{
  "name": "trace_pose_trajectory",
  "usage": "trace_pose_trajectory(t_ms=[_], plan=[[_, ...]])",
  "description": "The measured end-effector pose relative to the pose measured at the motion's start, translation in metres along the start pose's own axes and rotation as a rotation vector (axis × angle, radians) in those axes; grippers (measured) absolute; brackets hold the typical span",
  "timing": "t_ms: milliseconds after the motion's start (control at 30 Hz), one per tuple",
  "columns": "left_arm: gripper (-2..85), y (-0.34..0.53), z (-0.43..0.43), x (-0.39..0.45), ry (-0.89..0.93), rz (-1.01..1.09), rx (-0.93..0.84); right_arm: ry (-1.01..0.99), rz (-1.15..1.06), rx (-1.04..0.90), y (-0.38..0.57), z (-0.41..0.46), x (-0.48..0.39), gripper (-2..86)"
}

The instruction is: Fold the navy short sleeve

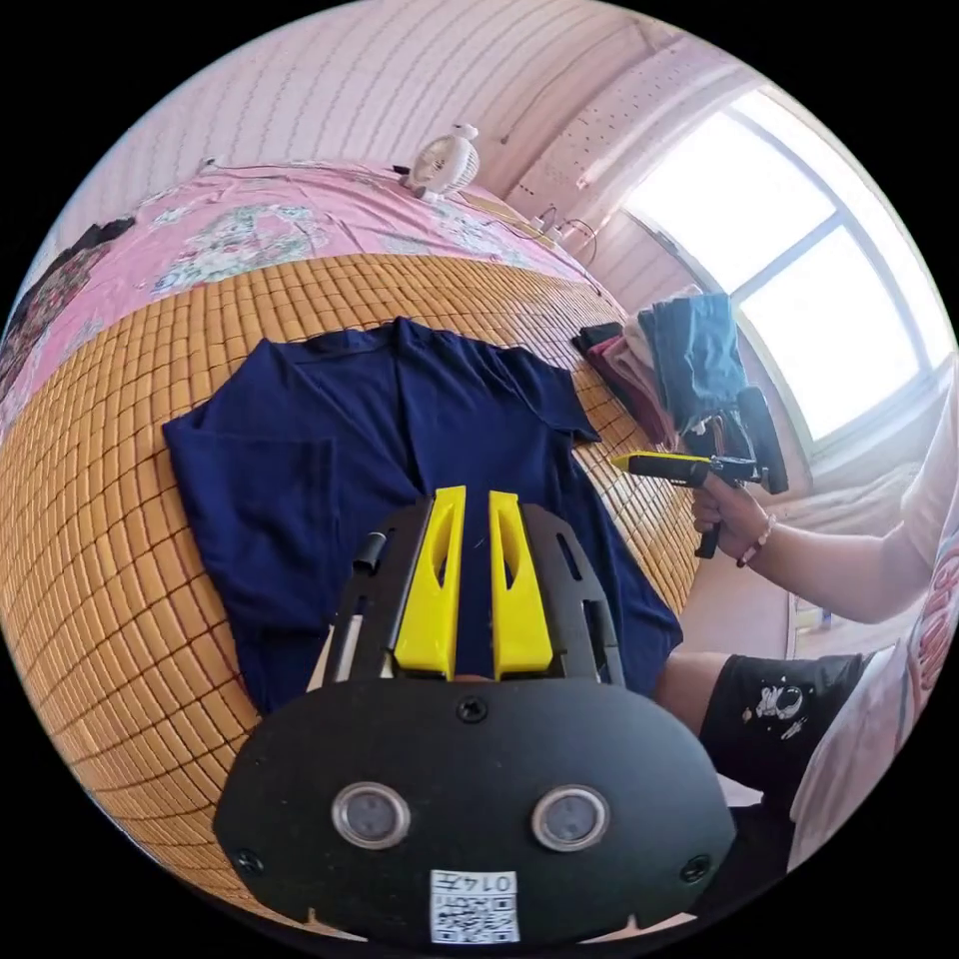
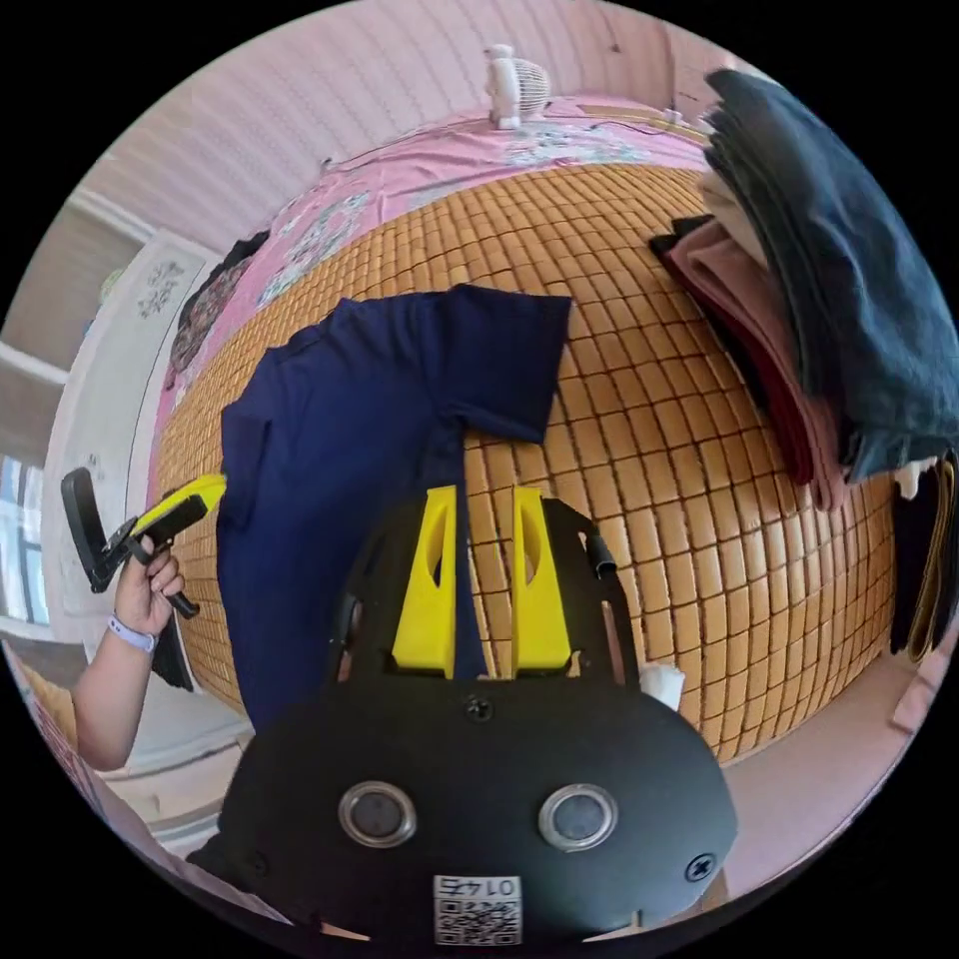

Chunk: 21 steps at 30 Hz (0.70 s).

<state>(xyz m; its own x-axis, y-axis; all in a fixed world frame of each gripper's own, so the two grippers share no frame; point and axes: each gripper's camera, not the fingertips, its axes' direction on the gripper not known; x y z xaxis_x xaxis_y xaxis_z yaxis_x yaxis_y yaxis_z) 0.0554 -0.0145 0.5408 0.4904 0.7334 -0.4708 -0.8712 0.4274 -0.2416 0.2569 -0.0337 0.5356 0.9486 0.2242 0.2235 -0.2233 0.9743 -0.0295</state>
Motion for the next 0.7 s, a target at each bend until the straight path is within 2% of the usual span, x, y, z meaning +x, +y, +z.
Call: trace_pose_trajectory(t_ms=[167, 333, 467, 600, 700], plan=[[5.4, -0.071, 0.049, 0.033, 0.039, 0.109, -0.021, -0.082, 0.083, 0.079, -0.005, -0.001, 0.036, 8.8], [6.3, -0.145, 0.112, 0.079, 0.063, 0.201, -0.071, -0.126, 0.094, 0.059, -0.003, 0.008, 0.050, 7.8], [6.8, -0.178, 0.150, 0.100, 0.069, 0.183, -0.102, -0.197, 0.117, 0.047, -0.001, 0.007, 0.069, 4.5], [7.9, -0.201, 0.175, 0.118, -0.025, 0.167, -0.093, -0.205, 0.086, 0.056, 0.007, 0.004, 0.079, 1.7], [6.6, -0.211, 0.196, 0.125, -0.090, 0.171, -0.172, -0.201, 0.054, 0.053, 0.010, 0.000, 0.083, 1.1]])
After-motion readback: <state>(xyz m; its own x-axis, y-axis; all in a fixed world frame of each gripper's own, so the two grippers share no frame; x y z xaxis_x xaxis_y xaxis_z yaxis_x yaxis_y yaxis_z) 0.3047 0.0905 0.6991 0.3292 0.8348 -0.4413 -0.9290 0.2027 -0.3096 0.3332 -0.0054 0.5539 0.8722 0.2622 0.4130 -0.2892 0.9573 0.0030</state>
